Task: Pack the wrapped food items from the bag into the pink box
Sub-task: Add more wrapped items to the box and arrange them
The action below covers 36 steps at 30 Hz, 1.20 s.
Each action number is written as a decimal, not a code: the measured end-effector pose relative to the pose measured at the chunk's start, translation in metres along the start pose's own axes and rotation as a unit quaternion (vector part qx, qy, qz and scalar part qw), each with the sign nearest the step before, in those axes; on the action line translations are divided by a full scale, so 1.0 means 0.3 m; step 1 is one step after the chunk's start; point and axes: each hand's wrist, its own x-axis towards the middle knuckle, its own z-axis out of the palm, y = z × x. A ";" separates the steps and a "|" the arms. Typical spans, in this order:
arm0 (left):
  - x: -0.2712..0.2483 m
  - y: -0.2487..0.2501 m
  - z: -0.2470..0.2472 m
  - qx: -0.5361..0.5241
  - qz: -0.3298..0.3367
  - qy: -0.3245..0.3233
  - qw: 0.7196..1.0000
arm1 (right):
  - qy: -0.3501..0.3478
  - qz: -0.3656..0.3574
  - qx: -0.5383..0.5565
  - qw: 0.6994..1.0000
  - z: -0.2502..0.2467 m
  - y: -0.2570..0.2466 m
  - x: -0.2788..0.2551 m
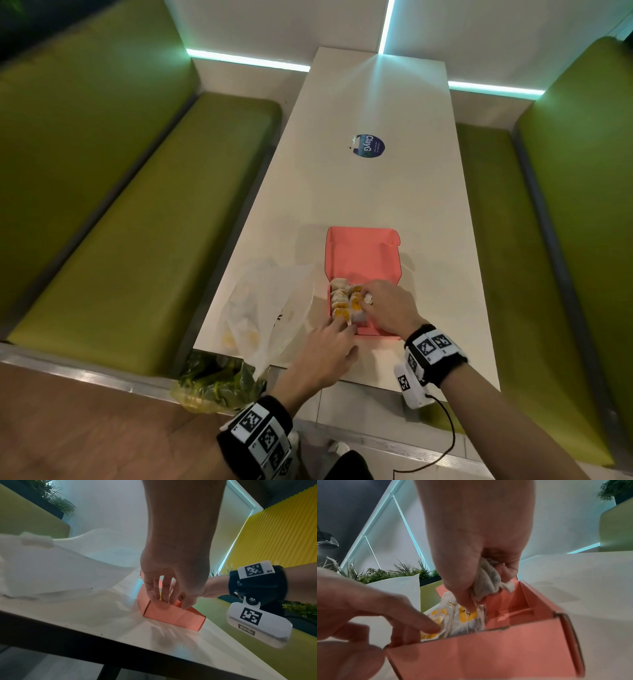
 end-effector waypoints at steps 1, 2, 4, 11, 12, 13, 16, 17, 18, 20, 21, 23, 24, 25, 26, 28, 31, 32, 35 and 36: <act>0.003 0.000 0.004 0.003 0.001 0.002 1.000 | 0.006 -0.001 0.000 1.000 0.004 -0.001 -0.002; 0.006 -0.001 0.009 0.008 0.003 0.005 1.000 | 0.011 -0.001 0.000 1.000 0.007 -0.002 -0.004; 0.015 -0.002 0.017 0.030 0.013 0.011 0.999 | 0.021 -0.002 0.000 1.000 0.013 -0.002 -0.011; 0.054 -0.021 0.042 0.114 0.052 -0.004 0.992 | 0.035 0.026 0.059 0.997 0.020 0.020 -0.026; 0.055 -0.025 0.041 0.121 0.055 -0.003 0.991 | 0.042 0.036 0.077 0.996 0.016 0.026 -0.030; 0.055 -0.027 0.039 0.127 0.058 0.001 0.990 | 0.052 0.047 0.096 0.993 0.010 0.033 -0.035; 0.047 -0.029 0.031 0.144 0.060 0.018 0.988 | 0.073 0.077 0.161 0.981 -0.006 0.054 -0.056; 0.045 -0.032 0.032 0.149 0.058 0.020 0.987 | 0.075 0.081 0.190 0.976 -0.006 0.062 -0.063; 0.044 -0.035 0.034 0.152 0.057 0.022 0.986 | 0.075 0.083 0.224 0.968 -0.007 0.070 -0.071; 0.042 -0.041 0.040 0.156 0.060 0.024 0.986 | 0.080 0.083 0.293 0.949 -0.005 0.081 -0.088; 0.041 -0.044 0.043 0.158 0.066 0.027 0.985 | 0.086 0.082 0.317 0.941 -0.007 0.084 -0.096; 0.038 -0.043 0.040 0.156 0.079 0.042 0.984 | 0.101 0.078 0.347 0.929 -0.019 0.086 -0.109; 0.036 -0.040 0.034 0.151 0.084 0.051 0.984 | 0.107 0.078 0.361 0.923 -0.027 0.086 -0.115; 0.036 -0.036 0.026 0.147 0.087 0.062 0.983 | 0.113 0.080 0.375 0.917 -0.036 0.087 -0.122; 0.037 -0.031 0.017 0.142 0.091 0.077 0.983 | 0.118 0.083 0.390 0.909 -0.043 0.089 -0.128; 0.041 -0.020 -0.003 0.109 0.104 0.123 0.981 | 0.122 0.089 0.431 0.890 -0.056 0.093 -0.141; 0.065 0.011 -0.046 0.026 0.107 0.182 0.977 | 0.120 0.086 0.501 0.853 -0.084 0.087 -0.167; 0.076 0.025 -0.063 -0.014 0.100 0.186 0.977 | 0.120 0.082 0.521 0.841 -0.098 0.082 -0.176; 0.112 0.065 -0.108 -0.183 0.031 0.120 0.975 | 0.118 0.070 0.575 0.806 -0.147 0.060 -0.196; 0.124 0.082 -0.123 -0.243 0.005 0.090 0.966 | 0.117 0.066 0.587 0.798 -0.162 0.054 -0.200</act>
